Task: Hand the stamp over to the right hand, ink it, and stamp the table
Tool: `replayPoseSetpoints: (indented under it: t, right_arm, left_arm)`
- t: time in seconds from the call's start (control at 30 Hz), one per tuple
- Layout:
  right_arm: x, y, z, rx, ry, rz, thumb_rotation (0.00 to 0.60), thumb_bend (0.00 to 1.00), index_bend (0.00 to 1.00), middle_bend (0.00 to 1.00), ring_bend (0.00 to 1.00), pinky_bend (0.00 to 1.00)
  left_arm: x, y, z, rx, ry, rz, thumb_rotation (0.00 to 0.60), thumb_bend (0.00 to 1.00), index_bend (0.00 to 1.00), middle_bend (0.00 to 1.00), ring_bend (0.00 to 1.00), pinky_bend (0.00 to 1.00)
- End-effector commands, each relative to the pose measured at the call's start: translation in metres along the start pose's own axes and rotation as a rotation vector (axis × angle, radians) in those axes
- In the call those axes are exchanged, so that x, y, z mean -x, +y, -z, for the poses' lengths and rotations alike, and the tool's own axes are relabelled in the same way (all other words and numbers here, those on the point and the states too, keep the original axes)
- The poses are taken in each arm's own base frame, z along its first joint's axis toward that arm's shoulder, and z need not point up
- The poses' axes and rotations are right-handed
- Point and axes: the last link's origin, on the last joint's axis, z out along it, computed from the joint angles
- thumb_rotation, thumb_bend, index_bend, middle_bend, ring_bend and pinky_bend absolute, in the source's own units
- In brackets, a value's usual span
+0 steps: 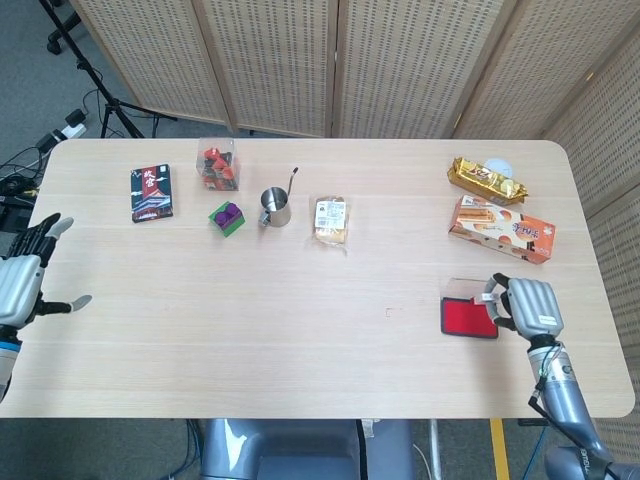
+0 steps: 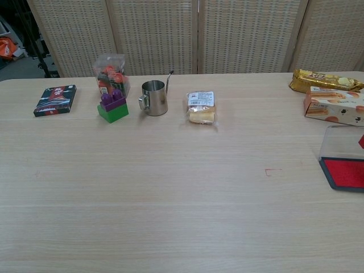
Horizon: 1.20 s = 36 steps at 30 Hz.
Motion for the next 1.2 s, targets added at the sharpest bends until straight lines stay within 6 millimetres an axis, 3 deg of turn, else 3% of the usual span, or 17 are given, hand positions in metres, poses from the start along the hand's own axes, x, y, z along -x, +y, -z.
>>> replayPoseSetpoints:
  t: [0.03,0.3,1.2]
  right_arm:
    - [0.011,0.010,0.004,0.018,-0.009,-0.035,0.600,0.57,0.57,0.94,0.99,1.00]
    - [0.026,0.016,0.008,0.019,-0.021,-0.075,0.600,0.57,0.57,0.94,0.99,1.00]
    - [0.052,-0.009,0.001,-0.027,-0.034,-0.080,0.600,0.57,0.57,0.94,0.99,1.00]
  left_arm:
    - [0.000,0.000,0.001,0.001,0.000,-0.001,0.600,0.05,0.00,0.00,0.00,0.00]
    - [0.002,0.001,0.001,0.001,-0.005,-0.007,0.600,0.05,0.00,0.00,0.00,0.00]
    - [0.002,0.000,0.002,-0.010,-0.004,-0.012,0.600,0.06,0.00,0.00,0.00,0.00]
